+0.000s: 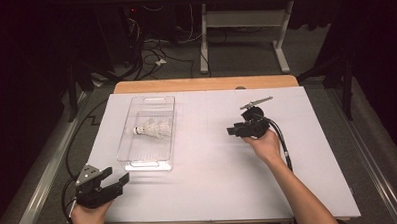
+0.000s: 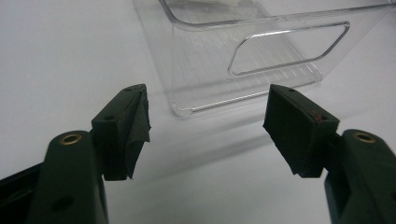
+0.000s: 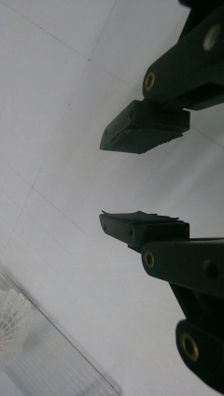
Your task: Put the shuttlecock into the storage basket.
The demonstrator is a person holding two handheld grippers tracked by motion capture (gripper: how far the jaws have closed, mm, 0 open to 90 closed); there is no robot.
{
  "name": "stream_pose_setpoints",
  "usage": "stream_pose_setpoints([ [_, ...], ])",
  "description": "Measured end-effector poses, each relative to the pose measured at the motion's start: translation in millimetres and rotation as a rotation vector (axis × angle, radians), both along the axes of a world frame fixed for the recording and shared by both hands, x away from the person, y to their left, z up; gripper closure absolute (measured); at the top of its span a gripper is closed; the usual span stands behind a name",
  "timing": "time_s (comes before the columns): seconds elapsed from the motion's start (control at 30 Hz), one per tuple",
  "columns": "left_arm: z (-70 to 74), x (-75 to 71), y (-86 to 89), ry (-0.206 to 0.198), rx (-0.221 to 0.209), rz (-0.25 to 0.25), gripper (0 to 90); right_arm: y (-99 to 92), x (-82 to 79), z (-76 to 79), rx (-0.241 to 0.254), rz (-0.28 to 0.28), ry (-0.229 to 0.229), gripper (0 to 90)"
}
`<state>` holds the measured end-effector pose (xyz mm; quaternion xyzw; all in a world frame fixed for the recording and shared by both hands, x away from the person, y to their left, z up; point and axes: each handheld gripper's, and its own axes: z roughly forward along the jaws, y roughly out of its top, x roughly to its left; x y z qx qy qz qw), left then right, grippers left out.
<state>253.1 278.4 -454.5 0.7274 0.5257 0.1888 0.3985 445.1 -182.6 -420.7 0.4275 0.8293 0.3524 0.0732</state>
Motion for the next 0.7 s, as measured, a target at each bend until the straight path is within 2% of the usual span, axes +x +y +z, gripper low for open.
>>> stream_pose_setpoints([
  [0.43, 0.1, 0.1, 0.1, 0.003, 0.000, -0.001, 32.1, -20.0, -11.0, 2.6, 0.002, -0.017, -0.029, 58.2],
  [0.7, 0.0, 0.1, 0.1, 0.003, 0.001, 0.000, 32.1, -32.0, -15.6, -1.5, 0.004, -0.037, -0.025, 58.2],
])
